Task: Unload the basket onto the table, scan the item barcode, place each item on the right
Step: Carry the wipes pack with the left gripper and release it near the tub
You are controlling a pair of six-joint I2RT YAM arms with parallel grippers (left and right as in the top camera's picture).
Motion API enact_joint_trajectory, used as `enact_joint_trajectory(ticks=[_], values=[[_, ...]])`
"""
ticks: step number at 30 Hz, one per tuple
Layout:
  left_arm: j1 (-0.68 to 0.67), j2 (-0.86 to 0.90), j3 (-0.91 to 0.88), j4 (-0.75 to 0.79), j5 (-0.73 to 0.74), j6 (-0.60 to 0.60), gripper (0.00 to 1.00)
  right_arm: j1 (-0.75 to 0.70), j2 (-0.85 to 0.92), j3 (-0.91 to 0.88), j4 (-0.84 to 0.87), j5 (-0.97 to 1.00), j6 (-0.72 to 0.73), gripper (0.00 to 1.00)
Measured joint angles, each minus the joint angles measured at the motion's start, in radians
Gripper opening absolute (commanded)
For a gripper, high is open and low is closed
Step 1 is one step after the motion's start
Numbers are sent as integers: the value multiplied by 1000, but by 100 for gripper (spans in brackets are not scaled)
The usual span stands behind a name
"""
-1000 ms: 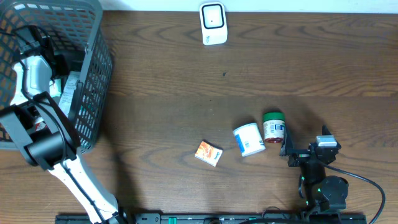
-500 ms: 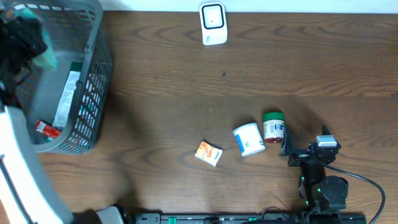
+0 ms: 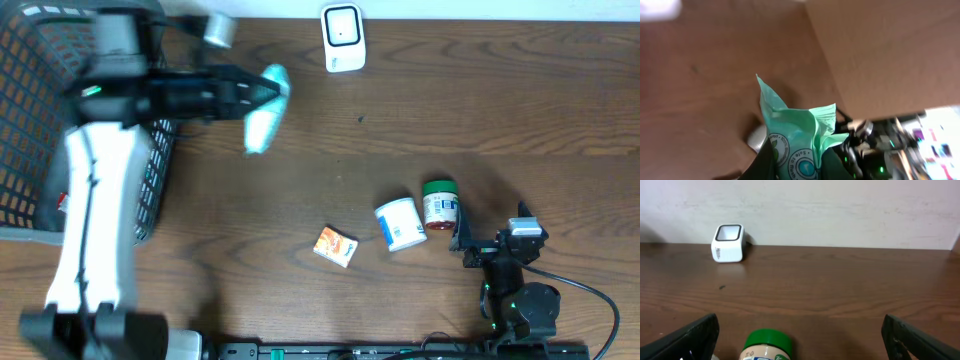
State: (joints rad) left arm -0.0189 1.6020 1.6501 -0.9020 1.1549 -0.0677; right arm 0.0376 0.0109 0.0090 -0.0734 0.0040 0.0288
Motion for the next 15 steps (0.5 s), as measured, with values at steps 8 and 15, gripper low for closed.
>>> enact_joint_trajectory(ticks=[8,15], values=[[-252,385,-5,88,184,72,8,0,0,0,0,0,0,99],[-303,657,-6,183,305,83,15,0,0,0,0,0,0,99]])
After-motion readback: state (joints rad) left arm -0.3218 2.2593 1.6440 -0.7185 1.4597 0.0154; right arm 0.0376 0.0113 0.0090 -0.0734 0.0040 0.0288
